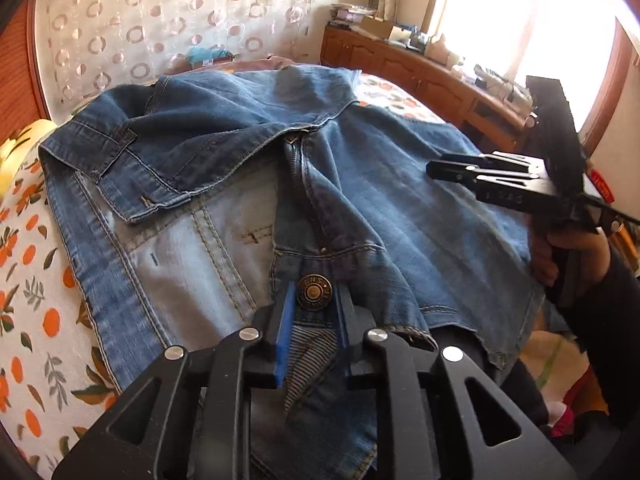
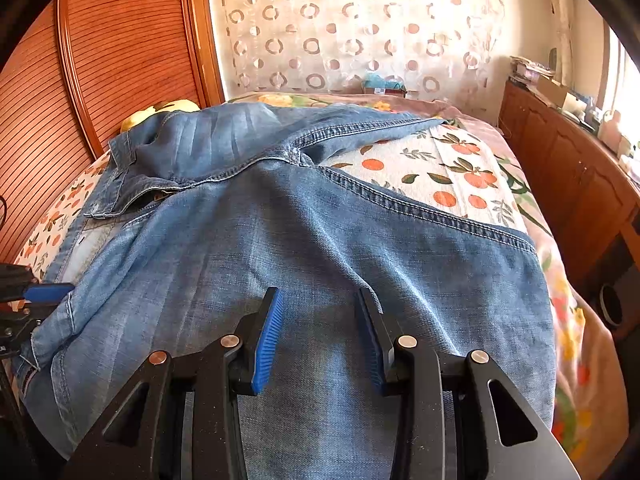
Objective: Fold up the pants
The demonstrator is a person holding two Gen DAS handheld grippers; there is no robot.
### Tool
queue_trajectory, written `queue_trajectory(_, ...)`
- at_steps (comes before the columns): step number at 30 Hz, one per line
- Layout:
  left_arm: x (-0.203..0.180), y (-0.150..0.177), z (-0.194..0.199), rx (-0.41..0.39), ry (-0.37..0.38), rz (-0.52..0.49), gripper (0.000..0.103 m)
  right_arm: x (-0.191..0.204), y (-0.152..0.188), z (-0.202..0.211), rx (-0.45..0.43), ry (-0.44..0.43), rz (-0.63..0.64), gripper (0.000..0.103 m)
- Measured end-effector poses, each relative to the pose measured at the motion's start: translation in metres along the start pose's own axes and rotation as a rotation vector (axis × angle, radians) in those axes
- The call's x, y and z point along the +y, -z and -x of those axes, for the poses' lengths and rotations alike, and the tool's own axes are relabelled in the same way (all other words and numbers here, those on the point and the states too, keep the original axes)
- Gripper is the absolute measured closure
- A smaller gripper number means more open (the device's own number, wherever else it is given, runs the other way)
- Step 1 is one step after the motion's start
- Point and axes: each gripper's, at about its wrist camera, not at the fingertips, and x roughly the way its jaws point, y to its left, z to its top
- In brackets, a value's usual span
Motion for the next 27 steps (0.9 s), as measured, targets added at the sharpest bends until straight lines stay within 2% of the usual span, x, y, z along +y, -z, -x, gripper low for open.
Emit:
queue_trajectory(2, 0.000, -0.002, -0.002, 0.005, -0.007, 0.002, 0.077, 0.000, 0.000, 0.000, -0.001, 0.000, -0.001, 0.064)
queue_trajectory(4, 0.000, -0.004, -0.006, 0.011, -0.058, -0.012, 0.060, 0.000, 0.000, 0.000, -0.002, 0.000, -0.002, 0.064)
queue_trajectory(11, -0.002, -0.005, -0.011, 0.000, -0.078, -0.026, 0.057, 0.001, 0.001, 0.001, -0.007, -0.001, -0.004, 0.064)
queue_trajectory(13, -0.001, -0.003, -0.010, -0.015, -0.064, -0.015, 0.060, 0.001, 0.002, 0.001, -0.007, -0.002, -0.005, 0.064)
queue_trajectory(15, -0.001, -0.003, -0.010, -0.019, -0.027, -0.015, 0.070, 0.001, 0.002, 0.001, -0.009, -0.003, -0.007, 0.064)
queue_trajectory(18, -0.002, -0.001, -0.006, -0.031, -0.013, -0.012, 0.079, 0.002, 0.002, 0.000, -0.010, -0.003, -0.008, 0.064)
queue_trajectory(22, 0.000, -0.002, 0.008, -0.075, 0.004, 0.003, 0.081, 0.002, 0.001, 0.000, -0.008, -0.005, -0.013, 0.064)
queue_trajectory(27, 0.025, -0.009, 0.033, -0.135, -0.054, 0.023, 0.081, 0.003, 0.001, -0.001, -0.009, -0.005, -0.015, 0.064)
